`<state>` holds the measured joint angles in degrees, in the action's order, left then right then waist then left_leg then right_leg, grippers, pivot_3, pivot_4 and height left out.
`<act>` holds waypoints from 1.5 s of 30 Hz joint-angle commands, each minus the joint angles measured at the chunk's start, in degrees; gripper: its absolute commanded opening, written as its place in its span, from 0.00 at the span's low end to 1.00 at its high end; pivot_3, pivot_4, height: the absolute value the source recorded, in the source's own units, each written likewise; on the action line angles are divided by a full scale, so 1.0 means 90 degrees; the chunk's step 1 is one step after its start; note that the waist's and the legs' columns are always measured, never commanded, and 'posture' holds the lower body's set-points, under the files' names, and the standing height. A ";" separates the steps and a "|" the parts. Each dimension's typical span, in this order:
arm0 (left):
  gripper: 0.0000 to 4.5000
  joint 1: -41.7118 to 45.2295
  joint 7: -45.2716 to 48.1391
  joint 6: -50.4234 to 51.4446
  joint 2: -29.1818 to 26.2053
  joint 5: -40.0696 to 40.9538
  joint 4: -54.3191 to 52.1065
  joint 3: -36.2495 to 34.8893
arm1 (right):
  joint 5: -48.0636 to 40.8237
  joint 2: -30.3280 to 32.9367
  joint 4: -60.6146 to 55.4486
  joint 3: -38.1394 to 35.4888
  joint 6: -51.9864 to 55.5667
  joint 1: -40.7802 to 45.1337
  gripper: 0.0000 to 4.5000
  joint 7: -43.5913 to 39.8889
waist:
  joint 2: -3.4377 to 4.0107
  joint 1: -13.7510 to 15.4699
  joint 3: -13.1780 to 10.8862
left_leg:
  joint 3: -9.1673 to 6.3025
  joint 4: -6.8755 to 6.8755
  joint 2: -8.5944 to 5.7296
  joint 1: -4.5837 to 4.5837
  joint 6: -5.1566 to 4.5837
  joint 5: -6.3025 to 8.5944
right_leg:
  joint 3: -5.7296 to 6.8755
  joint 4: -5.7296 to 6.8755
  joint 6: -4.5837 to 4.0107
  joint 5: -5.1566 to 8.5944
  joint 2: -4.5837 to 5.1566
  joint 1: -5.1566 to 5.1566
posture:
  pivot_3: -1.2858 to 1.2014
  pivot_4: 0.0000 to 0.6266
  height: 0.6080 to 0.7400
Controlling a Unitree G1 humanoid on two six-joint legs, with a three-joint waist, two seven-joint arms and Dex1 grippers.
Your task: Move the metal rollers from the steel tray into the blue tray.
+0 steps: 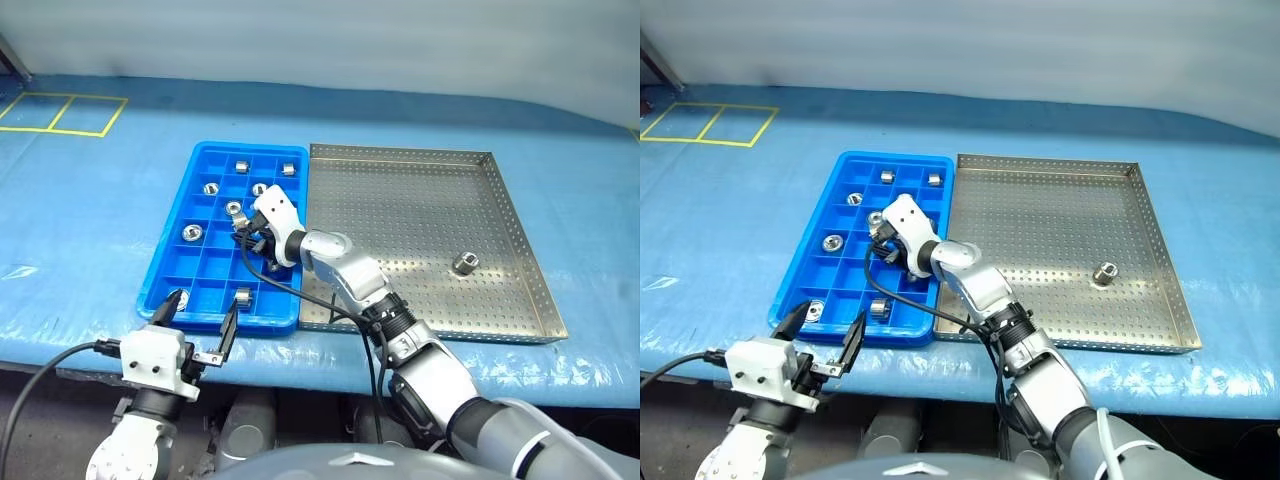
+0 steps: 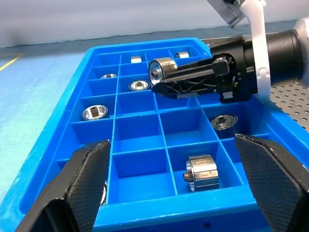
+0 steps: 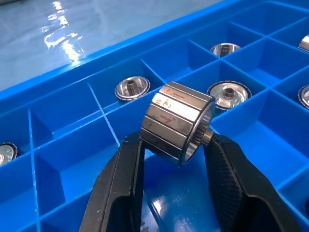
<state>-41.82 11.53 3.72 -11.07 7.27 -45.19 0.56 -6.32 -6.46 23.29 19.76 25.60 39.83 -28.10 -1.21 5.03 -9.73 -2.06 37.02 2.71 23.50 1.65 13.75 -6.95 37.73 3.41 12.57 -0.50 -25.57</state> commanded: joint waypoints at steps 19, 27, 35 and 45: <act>1.00 0.0877 0.0541 0.0480 -0.0373 0.0290 0.0094 0.0044 | -0.0026 0.0297 -0.2385 -0.1189 0.0283 -0.1027 0.99 0.1166 | 0.0002 -0.0166 0.0001 | 0.0000 0.0017 -0.0004 0.0001 0.0001 -0.0001 | -0.0001 0.0001 0.0004 -0.0003 0.0004 0.0007 | 0.59 0.24 1.00; 1.00 0.2272 0.0362 0.1266 -0.0572 0.0606 0.0570 -0.0797 | -0.0097 0.1009 -0.3972 -0.1650 0.0827 -0.2073 0.99 0.1441 | 0.0005 -0.0586 0.0005 | -0.0002 0.0015 -0.0003 0.0000 0.0001 -0.0001 | -0.0003 0.0008 0.0008 -0.0006 0.0001 0.0009 | 0.52 0.24 1.00; 1.00 0.4693 0.0961 0.1644 -0.1189 0.0863 0.1802 -0.0885 | -0.0298 0.1689 -0.5702 -0.1846 0.1352 -0.3454 0.99 0.1418 | 0.0012 -0.1128 0.0012 | -0.0008 0.0052 -0.0009 -0.0001 0.0003 -0.0004 | -0.0012 0.0010 0.0043 -0.0028 0.0002 0.0037 | 0.44 0.24 1.00; 1.00 0.6973 0.2176 0.2192 -0.1072 0.1091 0.3788 0.0201 | -0.0554 0.2100 -0.7145 -0.2081 0.1567 -0.4733 0.99 0.1450 | 0.0014 -0.2105 0.0017 | -0.0020 0.0073 -0.0013 -0.0002 0.0002 -0.0003 | -0.0016 0.0012 0.0084 -0.0052 0.0000 0.0056 | 0.37 0.24 1.00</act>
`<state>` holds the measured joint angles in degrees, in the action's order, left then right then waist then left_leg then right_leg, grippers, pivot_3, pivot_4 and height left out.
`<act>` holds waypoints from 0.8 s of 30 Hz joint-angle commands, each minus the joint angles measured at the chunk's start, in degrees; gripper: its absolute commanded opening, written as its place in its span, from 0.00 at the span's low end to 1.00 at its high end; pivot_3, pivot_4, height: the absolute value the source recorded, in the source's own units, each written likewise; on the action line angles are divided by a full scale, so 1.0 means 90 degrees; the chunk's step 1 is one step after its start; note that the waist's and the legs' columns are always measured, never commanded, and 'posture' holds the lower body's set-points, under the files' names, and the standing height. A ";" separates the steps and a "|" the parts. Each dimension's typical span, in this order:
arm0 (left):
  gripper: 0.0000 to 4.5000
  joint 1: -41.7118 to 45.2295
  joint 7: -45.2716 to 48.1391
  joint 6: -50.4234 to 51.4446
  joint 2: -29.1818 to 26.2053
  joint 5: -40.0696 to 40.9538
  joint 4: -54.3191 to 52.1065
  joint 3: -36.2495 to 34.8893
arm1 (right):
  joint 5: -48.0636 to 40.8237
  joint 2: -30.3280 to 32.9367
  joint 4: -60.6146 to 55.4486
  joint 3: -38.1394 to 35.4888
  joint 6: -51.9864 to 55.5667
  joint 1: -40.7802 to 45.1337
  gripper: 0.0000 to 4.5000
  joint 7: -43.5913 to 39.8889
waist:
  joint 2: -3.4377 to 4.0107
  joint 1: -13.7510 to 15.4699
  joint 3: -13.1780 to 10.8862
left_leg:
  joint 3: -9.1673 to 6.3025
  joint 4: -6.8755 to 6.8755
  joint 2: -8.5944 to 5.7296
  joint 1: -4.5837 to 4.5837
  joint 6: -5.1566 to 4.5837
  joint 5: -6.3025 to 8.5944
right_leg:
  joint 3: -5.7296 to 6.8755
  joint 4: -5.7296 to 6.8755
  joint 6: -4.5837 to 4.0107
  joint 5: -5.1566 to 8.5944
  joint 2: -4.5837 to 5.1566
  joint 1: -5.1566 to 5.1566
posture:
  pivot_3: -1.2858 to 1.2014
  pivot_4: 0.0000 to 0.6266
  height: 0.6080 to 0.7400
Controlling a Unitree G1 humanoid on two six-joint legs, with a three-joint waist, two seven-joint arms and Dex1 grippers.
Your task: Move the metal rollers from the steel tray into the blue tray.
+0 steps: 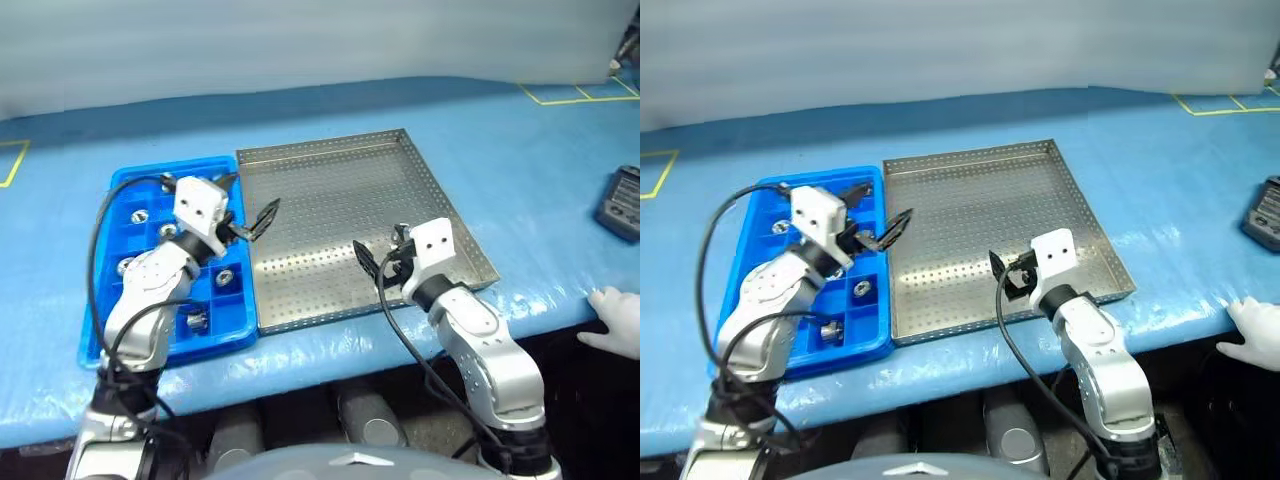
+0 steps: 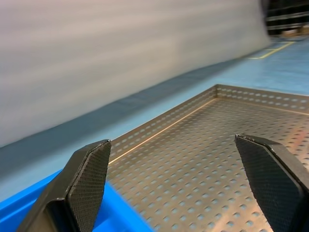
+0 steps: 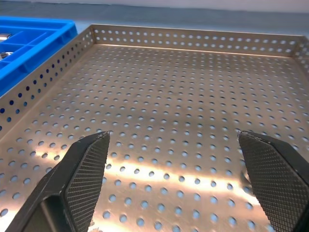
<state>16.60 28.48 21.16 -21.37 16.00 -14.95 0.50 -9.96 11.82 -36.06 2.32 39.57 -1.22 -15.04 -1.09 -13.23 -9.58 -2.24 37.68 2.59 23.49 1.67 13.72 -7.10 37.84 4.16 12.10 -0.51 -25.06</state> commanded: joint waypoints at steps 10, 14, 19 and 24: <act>1.00 0.2436 0.1179 -0.0013 0.0646 -0.0368 0.3208 0.1143 | -0.0246 0.0173 -0.1137 -0.0210 0.0052 -0.0907 0.99 0.0177 | 0.0001 -0.0873 0.0000 | -0.0011 -0.0007 -0.0004 -0.0027 -0.0001 0.0000 | -0.0001 -0.0004 0.0004 0.0001 -0.0003 0.0032 | 0.33 0.24 1.00; 1.00 0.3143 0.1075 -0.0556 0.1133 -0.0832 0.4890 0.1366 | -0.0197 0.0088 -0.1244 -0.0097 0.0040 -0.1111 0.99 0.0366 | -0.0005 -0.1255 -0.0003 | 0.0002 -0.0033 -0.0007 -0.0072 -0.0002 0.0000 | -0.0016 -0.0008 0.0003 0.0009 -0.0003 0.0058 | 0.31 0.24 1.00; 1.00 0.3660 0.0849 -0.1172 0.1515 -0.1209 0.6454 0.1275 | -0.0180 0.0046 -0.1343 0.0015 0.0027 -0.1241 0.99 0.0520 | -0.0009 -0.1610 -0.0005 | 0.0018 -0.0056 -0.0008 -0.0075 -0.0003 0.0001 | -0.0033 -0.0020 0.0011 0.0010 -0.0001 0.0056 | 0.30 0.24 1.00; 1.00 0.3874 0.0561 -0.1562 0.1704 -0.1523 0.7378 0.1257 | -0.0188 0.0044 -0.1350 0.0083 0.0019 -0.1236 0.99 0.0603 | -0.0013 -0.1872 -0.0008 | 0.0022 -0.0072 -0.0008 -0.0071 -0.0004 0.0001 | -0.0038 -0.0020 0.0017 0.0013 -0.0002 0.0058 | 0.30 0.24 1.00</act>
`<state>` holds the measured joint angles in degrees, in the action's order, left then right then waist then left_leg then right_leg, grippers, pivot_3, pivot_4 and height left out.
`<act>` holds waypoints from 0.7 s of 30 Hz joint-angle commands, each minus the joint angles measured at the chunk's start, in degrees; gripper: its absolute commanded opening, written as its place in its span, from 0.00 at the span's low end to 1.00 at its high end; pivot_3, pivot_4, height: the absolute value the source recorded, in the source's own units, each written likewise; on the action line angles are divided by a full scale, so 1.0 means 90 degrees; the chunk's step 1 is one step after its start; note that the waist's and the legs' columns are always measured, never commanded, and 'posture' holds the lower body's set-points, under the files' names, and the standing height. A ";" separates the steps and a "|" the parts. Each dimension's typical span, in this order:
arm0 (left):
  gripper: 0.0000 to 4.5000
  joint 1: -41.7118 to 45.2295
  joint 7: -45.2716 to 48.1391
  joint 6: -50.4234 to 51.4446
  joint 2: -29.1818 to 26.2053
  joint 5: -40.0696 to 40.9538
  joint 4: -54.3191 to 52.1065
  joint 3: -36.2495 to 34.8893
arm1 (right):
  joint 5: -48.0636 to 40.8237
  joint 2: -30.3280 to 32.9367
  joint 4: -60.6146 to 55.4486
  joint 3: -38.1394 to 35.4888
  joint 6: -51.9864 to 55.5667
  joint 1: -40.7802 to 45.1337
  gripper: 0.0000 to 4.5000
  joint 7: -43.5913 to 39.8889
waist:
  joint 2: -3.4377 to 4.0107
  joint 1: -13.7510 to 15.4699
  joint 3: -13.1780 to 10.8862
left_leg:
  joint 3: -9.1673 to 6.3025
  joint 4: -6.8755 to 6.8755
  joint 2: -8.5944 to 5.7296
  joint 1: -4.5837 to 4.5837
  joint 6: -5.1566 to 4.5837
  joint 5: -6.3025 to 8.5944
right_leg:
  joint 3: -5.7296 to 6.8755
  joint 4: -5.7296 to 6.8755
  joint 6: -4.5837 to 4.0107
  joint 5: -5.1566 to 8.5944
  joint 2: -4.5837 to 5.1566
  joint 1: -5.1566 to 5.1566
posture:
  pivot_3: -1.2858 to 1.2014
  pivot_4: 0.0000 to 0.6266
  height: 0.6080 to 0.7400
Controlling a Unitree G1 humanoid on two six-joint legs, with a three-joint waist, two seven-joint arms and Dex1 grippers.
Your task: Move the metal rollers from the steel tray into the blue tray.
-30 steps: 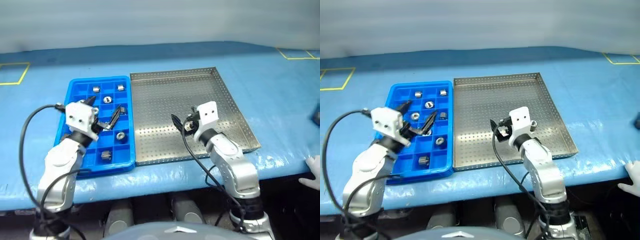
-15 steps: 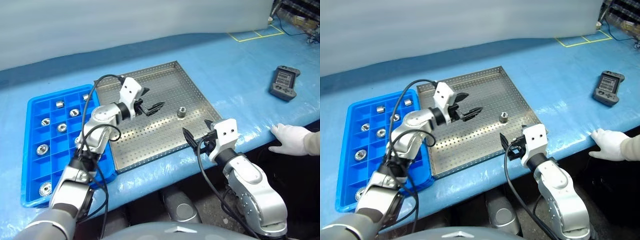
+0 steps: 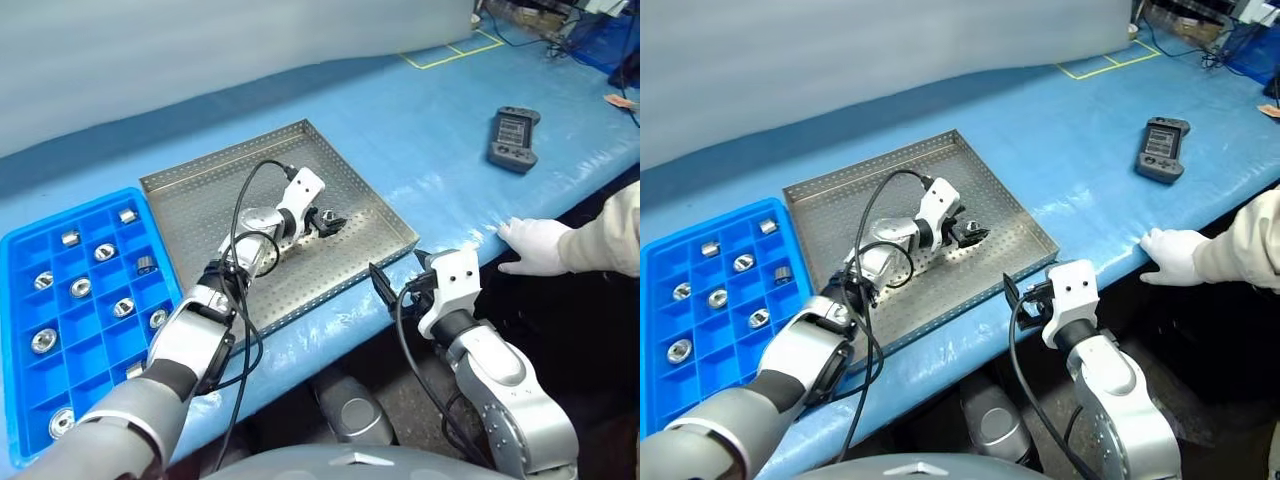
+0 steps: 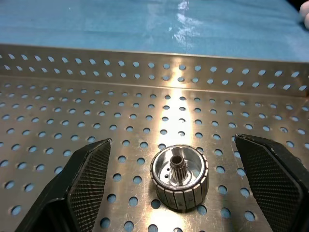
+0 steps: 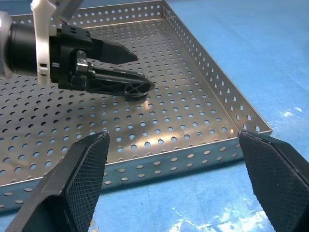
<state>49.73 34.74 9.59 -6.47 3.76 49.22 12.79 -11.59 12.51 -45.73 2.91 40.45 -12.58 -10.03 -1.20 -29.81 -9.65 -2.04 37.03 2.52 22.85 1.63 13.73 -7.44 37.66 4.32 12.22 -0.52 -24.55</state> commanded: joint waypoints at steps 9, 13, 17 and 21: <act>0.64 0.0098 -0.0364 -0.0409 0.0120 -0.0437 0.0544 -0.0199 | -0.0050 -0.0045 -0.0135 0.0142 -0.0083 0.0250 1.00 0.0047 | -0.0007 -0.0092 -0.0004 | 0.0010 0.0003 -0.0001 -0.0005 0.0000 0.0000 | -0.0009 0.0002 0.0005 -0.0002 0.0002 0.0006 | 0.31 0.24 1.00; 0.38 0.0014 -0.0375 -0.0405 0.0112 -0.0337 0.0234 -0.0364 | -0.0065 -0.0026 -0.0036 0.0173 -0.0056 0.0382 1.00 0.0013 | -0.0007 -0.0077 -0.0004 | 0.0009 0.0001 -0.0001 -0.0005 0.0000 0.0000 | -0.0010 0.0001 0.0007 -0.0001 0.0002 0.0005 | 0.33 0.24 1.00; 0.38 -0.0204 -0.0382 -0.0265 0.0035 -0.0040 -0.0721 -0.0712 | -0.0090 0.0010 0.0093 0.0282 -0.0007 0.0592 1.00 -0.0065 | -0.0012 -0.0043 -0.0007 | 0.0010 -0.0004 -0.0001 -0.0003 0.0001 0.0000 | -0.0011 0.0003 0.0007 -0.0002 0.0002 0.0004 | 0.34 0.24 1.00; 0.38 -0.0629 -0.0663 0.0174 -0.0160 0.0296 -0.2342 -0.1181 | -0.0144 0.0018 0.0340 0.0569 0.0013 0.1039 1.00 -0.0244 | -0.0019 0.0076 -0.0015 | 0.0011 -0.0004 0.0000 -0.0003 0.0001 0.0000 | -0.0013 0.0005 0.0008 -0.0002 0.0002 0.0003 | 0.38 0.24 1.00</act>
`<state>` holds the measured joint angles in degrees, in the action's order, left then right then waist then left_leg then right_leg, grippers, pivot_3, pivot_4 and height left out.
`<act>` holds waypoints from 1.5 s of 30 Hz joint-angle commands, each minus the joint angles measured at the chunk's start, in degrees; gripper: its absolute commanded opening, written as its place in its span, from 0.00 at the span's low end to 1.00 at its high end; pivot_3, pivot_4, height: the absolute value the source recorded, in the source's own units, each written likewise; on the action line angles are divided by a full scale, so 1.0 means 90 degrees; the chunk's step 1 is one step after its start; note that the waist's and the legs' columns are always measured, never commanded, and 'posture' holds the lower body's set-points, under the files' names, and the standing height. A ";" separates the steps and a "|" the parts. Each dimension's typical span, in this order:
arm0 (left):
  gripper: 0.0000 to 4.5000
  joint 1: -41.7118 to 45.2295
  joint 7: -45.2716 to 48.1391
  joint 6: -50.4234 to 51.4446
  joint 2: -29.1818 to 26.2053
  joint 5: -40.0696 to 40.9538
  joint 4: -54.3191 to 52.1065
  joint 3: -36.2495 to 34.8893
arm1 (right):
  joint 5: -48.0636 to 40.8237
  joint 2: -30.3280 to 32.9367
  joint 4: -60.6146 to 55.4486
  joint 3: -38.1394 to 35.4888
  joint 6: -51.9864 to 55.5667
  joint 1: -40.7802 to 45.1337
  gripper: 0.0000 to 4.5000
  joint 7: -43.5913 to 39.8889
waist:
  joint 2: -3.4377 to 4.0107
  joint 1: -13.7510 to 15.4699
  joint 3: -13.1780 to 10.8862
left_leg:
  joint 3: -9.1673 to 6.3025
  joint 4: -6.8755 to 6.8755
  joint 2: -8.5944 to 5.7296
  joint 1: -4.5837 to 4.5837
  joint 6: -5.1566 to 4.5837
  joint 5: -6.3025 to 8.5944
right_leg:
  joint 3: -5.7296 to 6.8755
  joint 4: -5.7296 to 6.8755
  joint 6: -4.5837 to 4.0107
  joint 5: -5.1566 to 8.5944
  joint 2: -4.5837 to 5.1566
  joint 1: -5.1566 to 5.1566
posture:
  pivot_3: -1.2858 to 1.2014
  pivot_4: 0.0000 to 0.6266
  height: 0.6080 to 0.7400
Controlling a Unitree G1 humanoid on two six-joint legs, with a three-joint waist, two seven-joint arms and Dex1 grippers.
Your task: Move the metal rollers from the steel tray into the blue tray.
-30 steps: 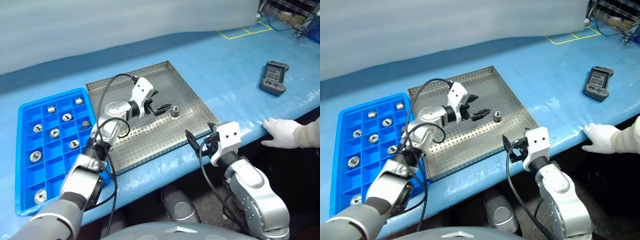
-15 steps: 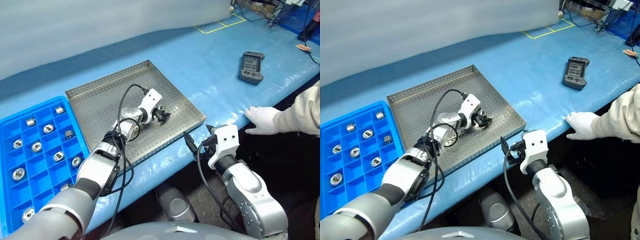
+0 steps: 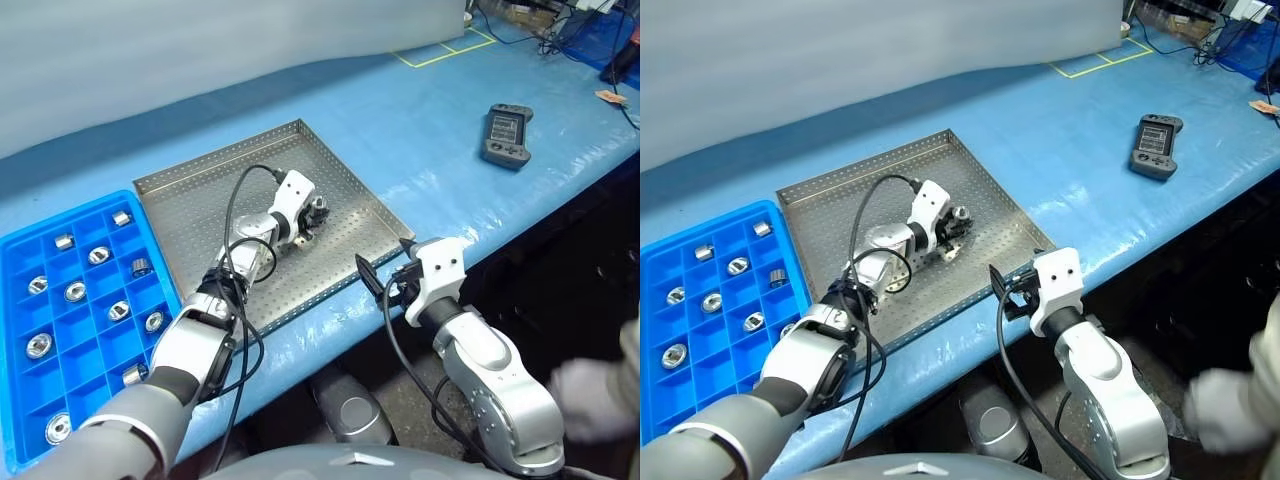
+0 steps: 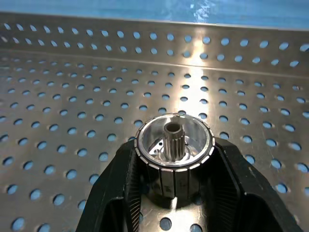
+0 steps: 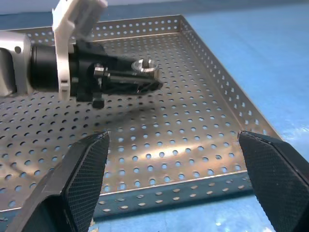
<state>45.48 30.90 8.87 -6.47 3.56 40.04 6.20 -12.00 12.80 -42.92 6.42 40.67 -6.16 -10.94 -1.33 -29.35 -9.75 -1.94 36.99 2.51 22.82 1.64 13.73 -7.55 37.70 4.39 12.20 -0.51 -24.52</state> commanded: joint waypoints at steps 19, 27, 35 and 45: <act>0.38 -0.4319 -0.1556 0.3738 -0.1619 0.0835 -0.8437 -0.2334 | -0.0264 -0.0382 0.2166 0.1670 -0.0737 0.2574 1.00 -0.1736 | -0.0018 0.2282 -0.0012 | -0.0044 0.0008 0.0000 0.0015 0.0004 0.0005 | 0.0046 -0.0009 -0.0012 0.0010 0.0007 -0.0020 | 0.53 0.24 1.00; 0.38 -0.5818 -0.1977 0.4079 -0.1339 0.0720 -0.9304 -0.2426 | -0.0275 -0.0548 0.2432 0.1791 -0.0897 0.2636 1.00 -0.1951 | -0.0021 0.2829 -0.0013 | -0.0051 0.0026 0.0003 0.0000 0.0010 0.0002 | 0.0063 0.0005 -0.0049 0.0029 0.0006 -0.0008 | 0.55 0.24 1.00; 0.38 -0.6378 -0.2128 0.3829 -0.1065 0.0698 -0.8824 -0.2361 | -0.0257 -0.0590 0.2448 0.1785 -0.0895 0.2570 1.00 -0.1974 | -0.0022 0.2879 -0.0012 | -0.0051 0.0028 0.0007 -0.0008 0.0011 0.0001 | 0.0066 0.0011 -0.0073 0.0038 0.0003 -0.0004 | 0.54 0.24 1.00; 0.54 -0.6205 -0.1927 0.3748 -0.1087 0.0873 -0.8377 -0.2156 | -0.0228 -0.0547 0.2254 0.1723 -0.0834 0.2400 1.00 -0.1841 | -0.0022 0.2846 -0.0012 | -0.0049 0.0026 0.0007 -0.0007 0.0011 0.0001 | 0.0066 0.0011 -0.0074 0.0039 0.0003 -0.0005 | 0.52 0.24 1.00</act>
<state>-10.94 12.86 43.44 -16.08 10.26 -35.21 -13.47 -13.83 8.14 -19.77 22.50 33.80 15.28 -27.84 -1.53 -3.74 -9.86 -2.39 37.23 2.58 22.76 1.74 13.74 -6.96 37.80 3.72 12.55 -0.49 -24.57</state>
